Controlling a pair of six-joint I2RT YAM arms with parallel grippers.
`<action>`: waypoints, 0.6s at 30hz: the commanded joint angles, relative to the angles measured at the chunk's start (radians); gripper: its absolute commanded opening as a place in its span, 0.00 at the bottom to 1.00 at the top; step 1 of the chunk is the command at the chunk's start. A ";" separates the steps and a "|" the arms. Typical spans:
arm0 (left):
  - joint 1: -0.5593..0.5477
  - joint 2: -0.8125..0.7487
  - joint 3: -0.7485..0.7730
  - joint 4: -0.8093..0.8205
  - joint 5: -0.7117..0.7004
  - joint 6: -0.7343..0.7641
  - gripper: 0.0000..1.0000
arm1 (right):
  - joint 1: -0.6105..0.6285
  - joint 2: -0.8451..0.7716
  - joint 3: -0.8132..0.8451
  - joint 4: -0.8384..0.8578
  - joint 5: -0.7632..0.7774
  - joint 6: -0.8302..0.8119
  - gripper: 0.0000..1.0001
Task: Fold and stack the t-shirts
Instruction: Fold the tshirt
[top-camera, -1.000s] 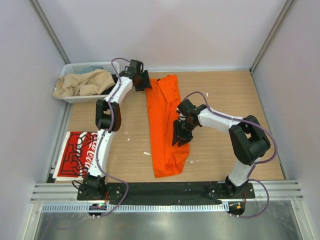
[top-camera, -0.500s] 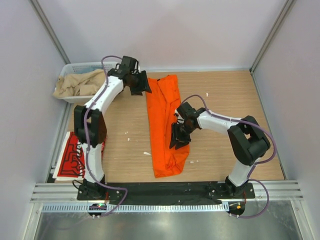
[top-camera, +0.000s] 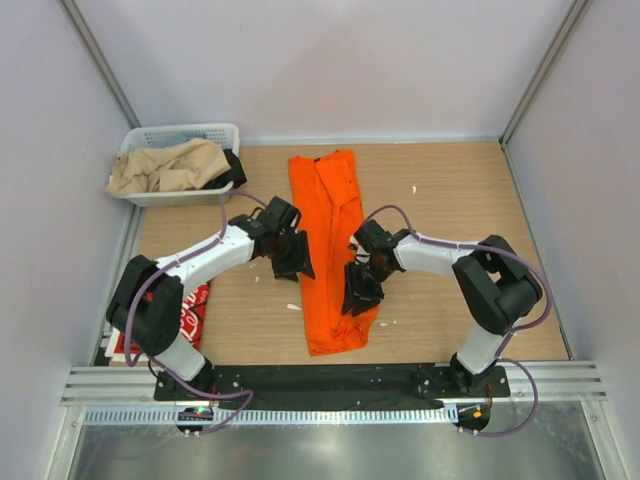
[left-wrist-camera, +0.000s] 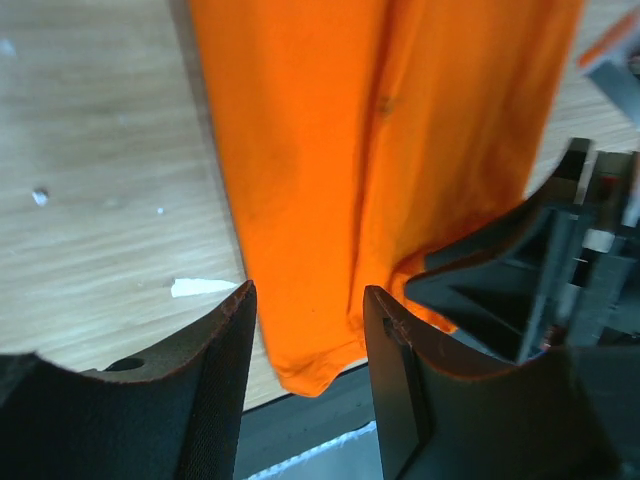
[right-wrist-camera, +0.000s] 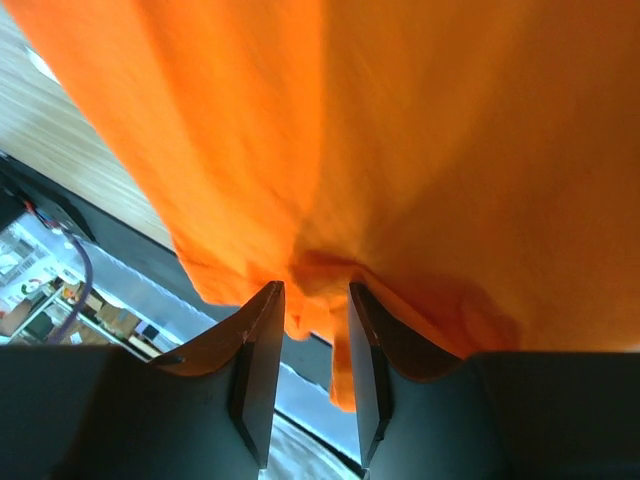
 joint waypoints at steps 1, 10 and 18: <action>-0.026 -0.076 -0.019 0.085 -0.026 -0.071 0.48 | 0.007 -0.116 -0.057 -0.066 -0.022 0.004 0.37; -0.072 -0.103 -0.035 0.068 -0.057 -0.094 0.48 | 0.001 -0.468 -0.195 -0.336 0.188 0.076 0.35; -0.133 -0.016 -0.009 0.092 -0.065 -0.134 0.46 | 0.007 -0.338 -0.064 -0.185 0.173 0.101 0.31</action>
